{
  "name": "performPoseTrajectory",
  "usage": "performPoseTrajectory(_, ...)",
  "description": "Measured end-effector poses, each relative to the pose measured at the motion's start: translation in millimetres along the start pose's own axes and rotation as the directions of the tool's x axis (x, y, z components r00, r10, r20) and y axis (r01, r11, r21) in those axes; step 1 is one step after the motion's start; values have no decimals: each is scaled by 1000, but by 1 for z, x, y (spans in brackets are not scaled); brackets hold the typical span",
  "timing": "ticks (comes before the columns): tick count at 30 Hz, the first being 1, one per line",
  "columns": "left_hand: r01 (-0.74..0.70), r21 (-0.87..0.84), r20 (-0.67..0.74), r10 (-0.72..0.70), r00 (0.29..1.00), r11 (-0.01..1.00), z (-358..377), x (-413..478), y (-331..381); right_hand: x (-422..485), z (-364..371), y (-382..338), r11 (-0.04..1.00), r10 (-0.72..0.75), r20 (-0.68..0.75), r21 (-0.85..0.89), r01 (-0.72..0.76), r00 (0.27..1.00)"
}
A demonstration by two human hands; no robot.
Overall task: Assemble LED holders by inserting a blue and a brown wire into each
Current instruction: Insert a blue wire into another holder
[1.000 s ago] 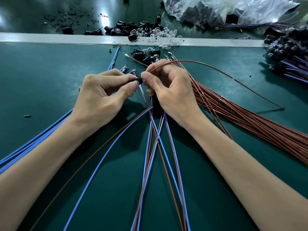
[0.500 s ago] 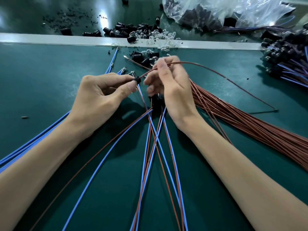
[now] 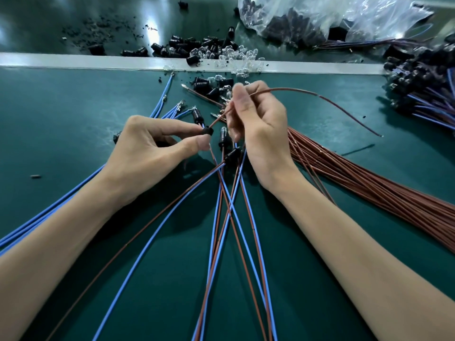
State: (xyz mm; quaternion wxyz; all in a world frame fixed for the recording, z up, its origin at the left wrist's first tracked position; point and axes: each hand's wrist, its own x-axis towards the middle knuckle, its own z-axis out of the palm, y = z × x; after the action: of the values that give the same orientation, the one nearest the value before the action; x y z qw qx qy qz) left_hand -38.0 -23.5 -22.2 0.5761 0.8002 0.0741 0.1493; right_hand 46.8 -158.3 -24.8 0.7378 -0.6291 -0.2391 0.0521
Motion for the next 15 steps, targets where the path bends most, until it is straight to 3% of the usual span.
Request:
performPoseTrajectory(3, 3, 3, 44, -3, 999, 1000, -1, 0, 0, -1, 1, 1, 968, -64, 86, -238, 83, 994)
performPoseTrajectory(6, 9, 4, 44, -9, 999, 1000, -1, 0, -1, -2, 1, 2, 948, -55, 151, -302, 99, 987)
performPoseTrajectory(11, 10, -61, 50, -7, 999, 998, -2, 0, -2, -1, 1, -2, 998, 14, 28, 61, -16, 1000)
performPoseTrajectory(15, -12, -33, 66, 15, 998, 999, -2, 0, -3, -2, 1, 1, 968, -70, 73, -236, 85, 995)
